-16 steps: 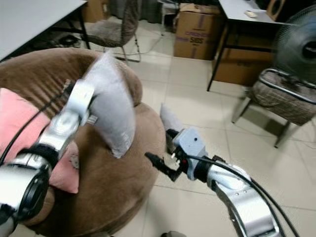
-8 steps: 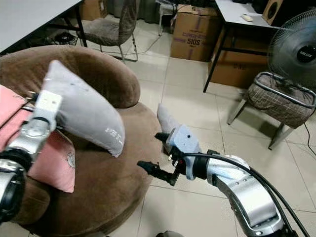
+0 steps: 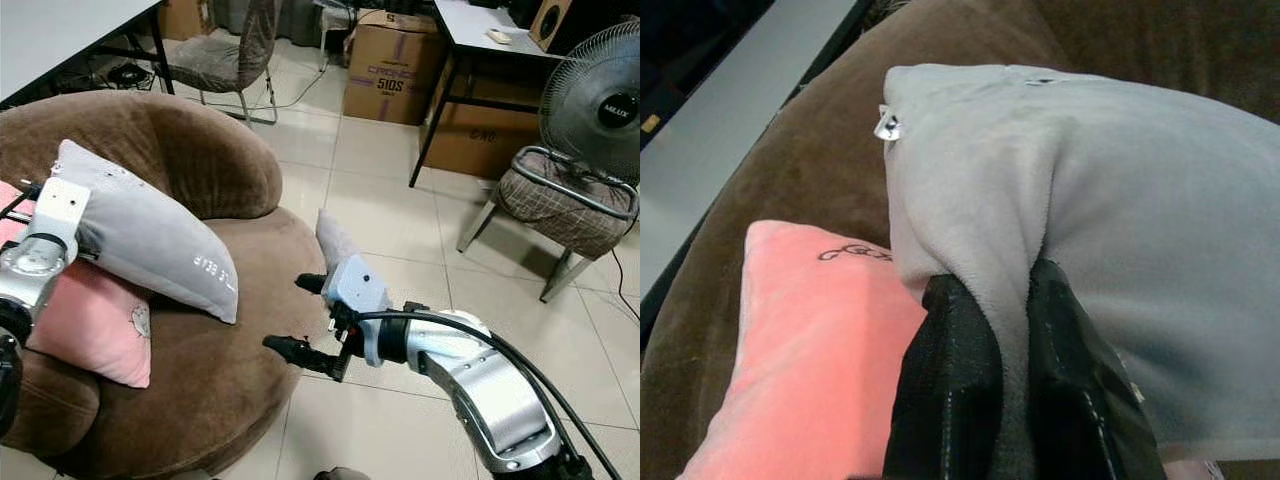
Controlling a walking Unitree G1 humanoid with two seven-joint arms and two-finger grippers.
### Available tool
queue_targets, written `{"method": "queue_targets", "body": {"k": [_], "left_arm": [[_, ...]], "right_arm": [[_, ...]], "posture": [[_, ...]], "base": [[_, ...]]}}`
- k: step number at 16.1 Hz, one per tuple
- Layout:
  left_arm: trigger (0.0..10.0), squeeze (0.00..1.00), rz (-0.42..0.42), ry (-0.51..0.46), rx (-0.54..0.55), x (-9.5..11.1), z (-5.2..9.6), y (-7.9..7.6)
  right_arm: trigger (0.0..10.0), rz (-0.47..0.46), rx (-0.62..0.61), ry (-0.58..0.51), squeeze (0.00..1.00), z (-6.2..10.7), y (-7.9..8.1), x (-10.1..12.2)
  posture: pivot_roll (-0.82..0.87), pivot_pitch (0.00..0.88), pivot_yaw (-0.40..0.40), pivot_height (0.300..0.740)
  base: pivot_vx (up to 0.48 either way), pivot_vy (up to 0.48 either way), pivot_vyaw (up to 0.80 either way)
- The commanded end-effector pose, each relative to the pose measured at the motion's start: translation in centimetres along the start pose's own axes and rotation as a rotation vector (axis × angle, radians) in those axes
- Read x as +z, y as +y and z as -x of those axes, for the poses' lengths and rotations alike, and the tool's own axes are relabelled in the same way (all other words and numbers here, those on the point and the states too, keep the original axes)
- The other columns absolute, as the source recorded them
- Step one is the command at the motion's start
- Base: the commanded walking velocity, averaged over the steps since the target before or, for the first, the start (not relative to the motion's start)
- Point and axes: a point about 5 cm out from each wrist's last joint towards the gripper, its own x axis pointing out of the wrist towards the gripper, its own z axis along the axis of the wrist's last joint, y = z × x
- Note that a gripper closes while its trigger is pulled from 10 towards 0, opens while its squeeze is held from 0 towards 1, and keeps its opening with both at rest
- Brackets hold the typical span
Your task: Move the pillow to the sofa from floor
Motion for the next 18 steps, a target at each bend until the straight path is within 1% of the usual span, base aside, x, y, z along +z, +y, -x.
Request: {"method": "queue_targets", "body": {"k": [1,2,4,5,6,8,9,11,12,13,14,15,16,18], "left_arm": [[10.0,0.00,-0.020,-0.007,0.004,0.0,0.0,0.7],[10.0,0.00,-0.037,-0.003,0.012,-0.1,0.0,0.9],[10.0,0.00,-0.028,-0.002,-0.006,-0.1,0.0,1.1],[10.0,1.00,0.016,0.007,-0.053,-0.3,0.1,1.1],[10.0,1.00,0.043,0.009,-0.080,-0.4,0.1,1.0],[10.0,1.00,0.043,0.011,-0.082,-0.8,0.2,1.1],[10.0,1.00,0.047,0.014,-0.082,-1.1,0.3,1.4],[10.0,1.00,0.135,-0.006,-0.065,-1.4,0.4,2.3],[10.0,1.00,0.184,-0.043,-0.070,-1.4,0.6,2.7],[10.0,1.00,0.254,-0.108,-0.092,-1.4,0.9,3.0],[10.0,1.00,0.269,-0.135,-0.102,-1.3,1.0,3.1],[10.0,1.00,0.306,-0.195,-0.134,-1.4,1.3,3.0],[10.0,1.00,0.314,-0.217,-0.146,-1.4,1.5,3.0],[10.0,1.00,0.366,-0.366,-0.163,-1.5,3.3,3.3]], "right_arm": [[10.0,0.003,0.001,-0.024,0.00,0.0,0.0,0.3],[10.0,-0.002,0.011,-0.049,0.00,-0.2,0.2,0.5],[10.0,-0.001,0.023,-0.086,0.00,-0.4,0.3,0.7],[10.0,-0.029,0.044,-0.133,0.00,-0.4,0.4,1.0],[10.0,-0.048,0.069,-0.147,0.00,-0.3,0.6,1.0],[10.0,-0.067,0.104,-0.144,0.00,-0.1,0.8,0.8],[10.0,-0.069,0.115,-0.141,0.00,0.0,0.8,0.7],[10.0,-0.064,0.108,-0.145,0.00,-0.1,0.5,0.6],[10.0,-0.053,0.081,-0.153,0.00,-0.1,0.2,0.6],[10.0,-0.037,0.016,-0.162,0.00,0.0,-0.3,0.5],[10.0,-0.039,-0.011,-0.171,0.00,0.0,-0.6,0.5],[10.0,-0.090,-0.037,-0.191,0.00,0.1,-0.9,0.4],[10.0,-0.110,-0.047,-0.200,0.00,0.1,-1.0,0.3],[10.0,-0.188,-0.136,-0.207,0.00,0.8,-1.2,-0.1]], "posture": [[-0.13,0.000,-0.047,0.740],[-0.13,0.000,-0.045,0.740],[-0.12,0.000,-0.044,0.740],[-0.12,0.000,-0.044,0.740],[-0.12,0.000,-0.044,0.740],[-0.11,0.000,-0.045,0.740],[-0.11,0.000,-0.043,0.740],[-0.10,0.000,-0.037,0.740],[-0.09,0.000,-0.035,0.740],[-0.08,0.000,-0.035,0.740],[-0.07,0.000,-0.042,0.740],[-0.06,0.000,-0.043,0.740],[-0.05,0.000,-0.047,0.740],[-0.02,0.000,-0.056,0.740]], "base": [[0.000,0.000,0.00],[0.000,0.000,0.00],[0.000,0.000,0.00],[0.000,0.000,0.00],[0.000,0.000,0.00],[0.000,0.000,0.00],[0.000,0.000,0.00],[0.000,0.000,0.00],[0.000,0.000,0.00],[0.000,0.000,0.00],[0.000,0.000,0.00],[0.000,0.000,0.00],[0.000,0.000,0.00],[0.000,0.000,0.00]]}}
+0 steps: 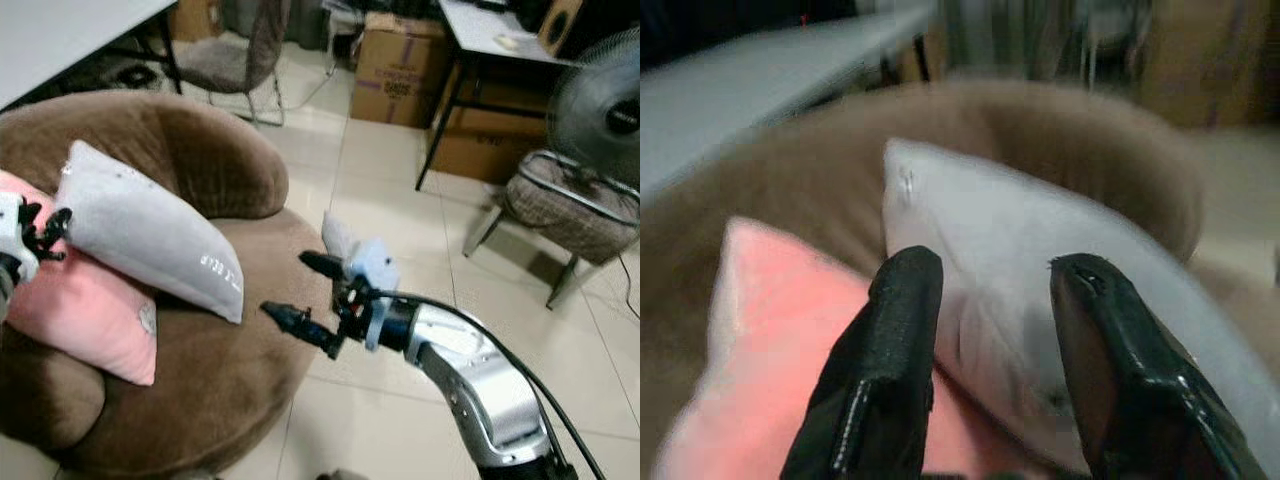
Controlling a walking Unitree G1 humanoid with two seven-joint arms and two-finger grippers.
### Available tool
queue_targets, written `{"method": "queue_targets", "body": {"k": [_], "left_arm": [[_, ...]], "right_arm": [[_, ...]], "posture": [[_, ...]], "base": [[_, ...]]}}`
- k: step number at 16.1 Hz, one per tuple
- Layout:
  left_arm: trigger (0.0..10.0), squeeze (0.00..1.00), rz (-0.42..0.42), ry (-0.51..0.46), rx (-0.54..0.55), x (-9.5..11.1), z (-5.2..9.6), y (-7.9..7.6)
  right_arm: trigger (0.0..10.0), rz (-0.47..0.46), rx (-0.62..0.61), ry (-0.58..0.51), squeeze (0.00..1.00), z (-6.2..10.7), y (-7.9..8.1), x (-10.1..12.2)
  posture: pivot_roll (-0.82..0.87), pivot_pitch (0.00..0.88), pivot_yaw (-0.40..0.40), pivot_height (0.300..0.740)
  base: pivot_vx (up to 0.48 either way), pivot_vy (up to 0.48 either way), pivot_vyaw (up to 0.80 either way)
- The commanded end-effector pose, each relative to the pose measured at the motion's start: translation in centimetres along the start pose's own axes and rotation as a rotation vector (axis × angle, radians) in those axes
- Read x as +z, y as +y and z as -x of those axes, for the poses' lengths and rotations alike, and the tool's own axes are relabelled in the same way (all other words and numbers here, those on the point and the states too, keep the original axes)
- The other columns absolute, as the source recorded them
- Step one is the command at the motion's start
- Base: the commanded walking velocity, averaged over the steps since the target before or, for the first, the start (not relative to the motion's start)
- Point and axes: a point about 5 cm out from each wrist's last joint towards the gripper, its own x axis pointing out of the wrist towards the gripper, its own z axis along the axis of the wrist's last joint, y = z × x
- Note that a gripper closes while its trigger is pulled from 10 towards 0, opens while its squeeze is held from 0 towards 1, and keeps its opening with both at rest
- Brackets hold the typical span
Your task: Move the pillow to the sofa from floor
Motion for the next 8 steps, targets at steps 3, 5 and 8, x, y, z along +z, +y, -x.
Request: {"method": "queue_targets", "body": {"k": [3,5,8], "left_arm": [[10.0,1.00,0.060,-0.148,-0.063,2.9,2.9,-3.2],[10.0,0.30,0.088,-0.167,-0.083,3.9,4.3,-5.7],[10.0,0.21,0.123,-0.158,-0.101,4.0,6.8,-10.9]], "right_arm": [[10.0,-0.030,-0.262,-0.076,0.00,1.4,-1.5,0.1],[10.0,0.009,-0.481,-0.105,0.00,2.1,-3.0,-0.1],[10.0,-0.017,-0.793,-0.092,0.00,3.2,-4.3,-1.5]], "posture": [[0.00,0.000,-0.054,0.740],[0.02,0.000,-0.055,0.740],[0.03,0.000,-0.051,0.740]], "base": [[0.000,0.000,0.00],[0.000,0.000,0.00],[0.000,0.000,0.00]]}}
